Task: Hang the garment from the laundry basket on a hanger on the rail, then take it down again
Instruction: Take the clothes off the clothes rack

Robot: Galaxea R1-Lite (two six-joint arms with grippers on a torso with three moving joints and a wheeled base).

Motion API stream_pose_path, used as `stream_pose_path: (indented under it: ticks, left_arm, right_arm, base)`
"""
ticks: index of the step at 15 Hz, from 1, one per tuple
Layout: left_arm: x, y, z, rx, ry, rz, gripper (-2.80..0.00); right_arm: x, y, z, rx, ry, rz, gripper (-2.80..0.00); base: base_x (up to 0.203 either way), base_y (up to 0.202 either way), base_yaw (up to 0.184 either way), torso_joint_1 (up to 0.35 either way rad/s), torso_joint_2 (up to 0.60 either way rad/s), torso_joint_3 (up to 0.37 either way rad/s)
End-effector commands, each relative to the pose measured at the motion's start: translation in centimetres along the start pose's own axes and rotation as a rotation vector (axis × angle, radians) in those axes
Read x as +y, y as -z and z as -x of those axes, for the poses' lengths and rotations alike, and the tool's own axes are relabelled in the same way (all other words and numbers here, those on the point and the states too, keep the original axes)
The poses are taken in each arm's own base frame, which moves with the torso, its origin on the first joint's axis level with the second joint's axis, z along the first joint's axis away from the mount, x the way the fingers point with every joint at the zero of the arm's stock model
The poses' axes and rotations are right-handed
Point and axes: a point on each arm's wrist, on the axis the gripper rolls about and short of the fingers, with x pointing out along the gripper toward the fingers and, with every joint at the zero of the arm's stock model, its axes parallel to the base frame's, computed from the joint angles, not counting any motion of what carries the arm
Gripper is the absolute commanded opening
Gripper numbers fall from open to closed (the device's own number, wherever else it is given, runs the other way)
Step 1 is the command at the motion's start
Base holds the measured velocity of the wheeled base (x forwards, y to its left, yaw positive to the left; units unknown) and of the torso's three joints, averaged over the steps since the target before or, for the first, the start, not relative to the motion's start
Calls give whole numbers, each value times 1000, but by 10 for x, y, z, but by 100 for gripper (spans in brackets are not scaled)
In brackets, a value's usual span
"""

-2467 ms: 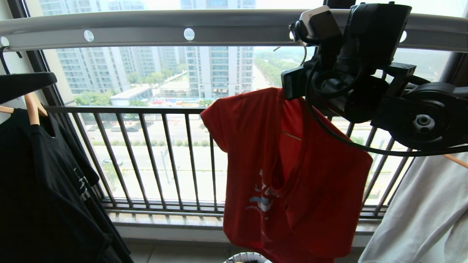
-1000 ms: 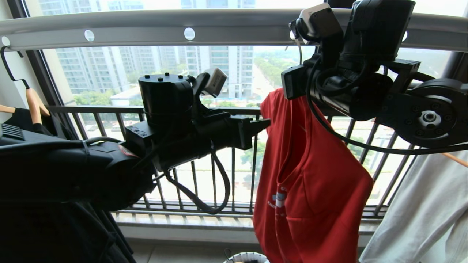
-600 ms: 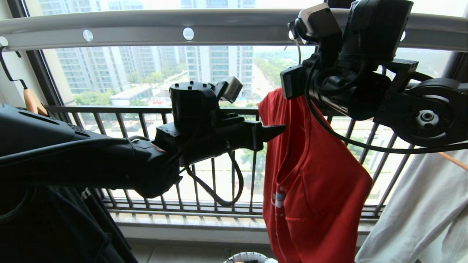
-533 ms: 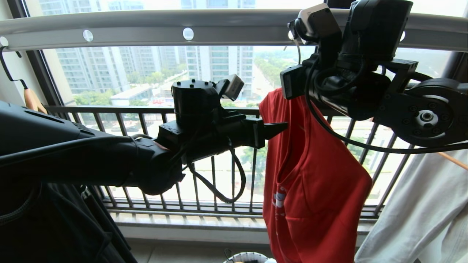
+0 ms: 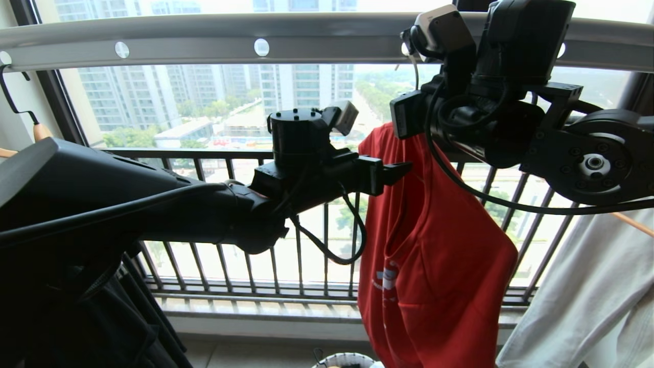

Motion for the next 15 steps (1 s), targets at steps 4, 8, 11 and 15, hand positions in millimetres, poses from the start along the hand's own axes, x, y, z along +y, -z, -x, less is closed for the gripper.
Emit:
stream_pose_path:
  ticks: [4,8,11,15]
  left_arm:
    - [4,10,-23,-1,-98,-106,0]
    - [6,7,-29,-23,-144,-161,-280]
    - [5,0,-28,-42,-145,-164,-280]
    - [0,-20,-25,-105,-177,-170,-280]
  right_arm:
    - [0,0,0,-3,-4,6,-280]
    - [0,-1,0,-6,-4,9,-280]
    - [0,0,0,-4,-5,15,-280]
    - [3,5,-2,10,-9,22,-280]
  base:
    - [0,0,0,0,0,0]
    - [0,0,0,0,0,0]
    - [0,0,0,0,0,0]
    - [0,0,0,0,0,0]
